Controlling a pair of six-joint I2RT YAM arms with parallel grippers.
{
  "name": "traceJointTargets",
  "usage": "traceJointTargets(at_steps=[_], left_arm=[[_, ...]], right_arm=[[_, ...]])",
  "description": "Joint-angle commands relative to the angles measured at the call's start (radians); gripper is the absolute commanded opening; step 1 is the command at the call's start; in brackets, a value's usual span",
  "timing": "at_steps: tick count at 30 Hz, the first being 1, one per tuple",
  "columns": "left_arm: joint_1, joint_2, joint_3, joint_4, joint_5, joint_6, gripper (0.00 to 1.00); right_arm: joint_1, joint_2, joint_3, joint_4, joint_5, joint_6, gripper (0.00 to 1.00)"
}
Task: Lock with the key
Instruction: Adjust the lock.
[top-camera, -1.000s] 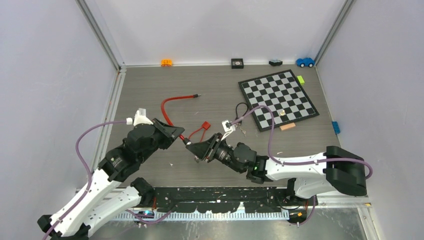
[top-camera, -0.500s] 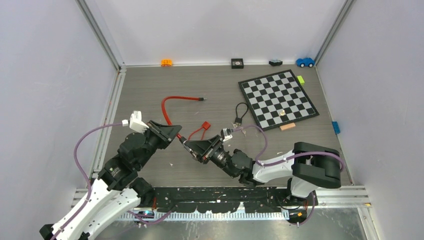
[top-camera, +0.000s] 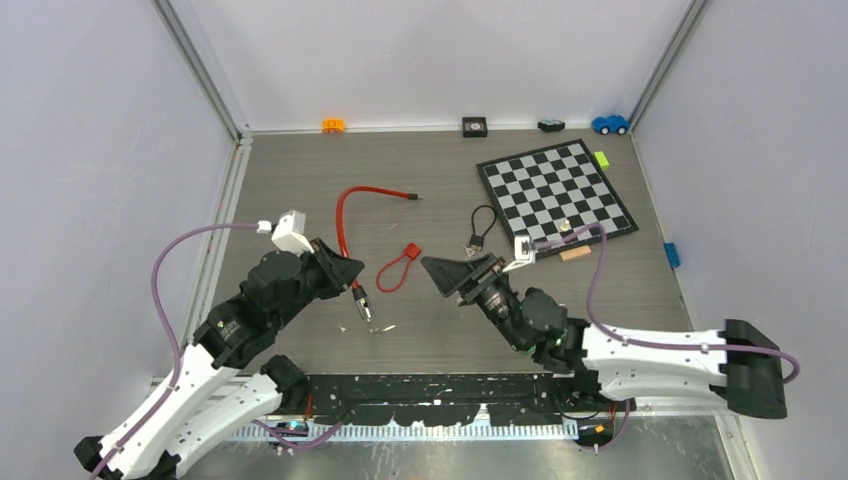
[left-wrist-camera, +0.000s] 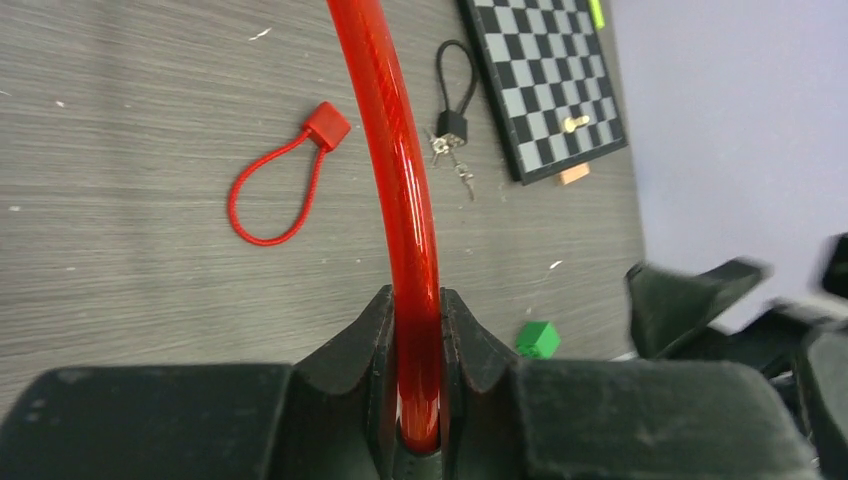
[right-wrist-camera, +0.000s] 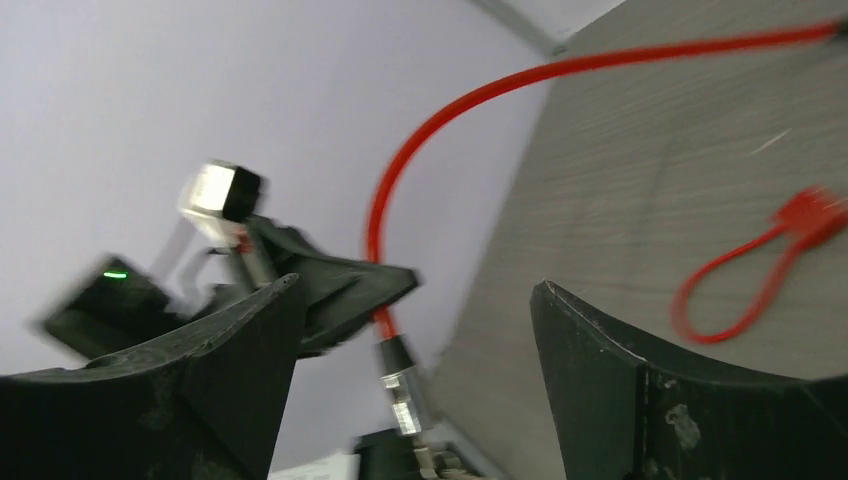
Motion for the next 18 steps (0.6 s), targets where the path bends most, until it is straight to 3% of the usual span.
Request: traceJointTargets(at_steps=[1, 4, 6, 12, 18], left_arm=[[0.0, 0.059, 0.131, -0.101, 0.007, 0.163, 0.0], [0.0, 0.119, 0.179, -0.174, 0.02, 0.221, 0.0], [0.0, 0.154, 0.216, -0.194, 0.053, 0.278, 0.0], [-0.001, 0.274, 0.406, -0.299, 0.097, 0.495, 0.0], [-0.038, 0.361, 0.579, -0.368, 0.074, 0.695, 0.0]], right_arm=[[-0.071, -0.032, 0.277, -0.736, 0.069, -0.545, 0.88], [-0.234, 0.075, 0.398, -0.941, -0.15, -0.821, 0.9], [-0.312, 0.12, 0.428, -0.95, -0.232, -0.945, 0.92], [-0.459, 0.204, 0.365, -0.696, -0.427, -1.203, 0.97], [-0.56, 0.307, 0.35, -0.538, -0.574, -1.3, 1.0]])
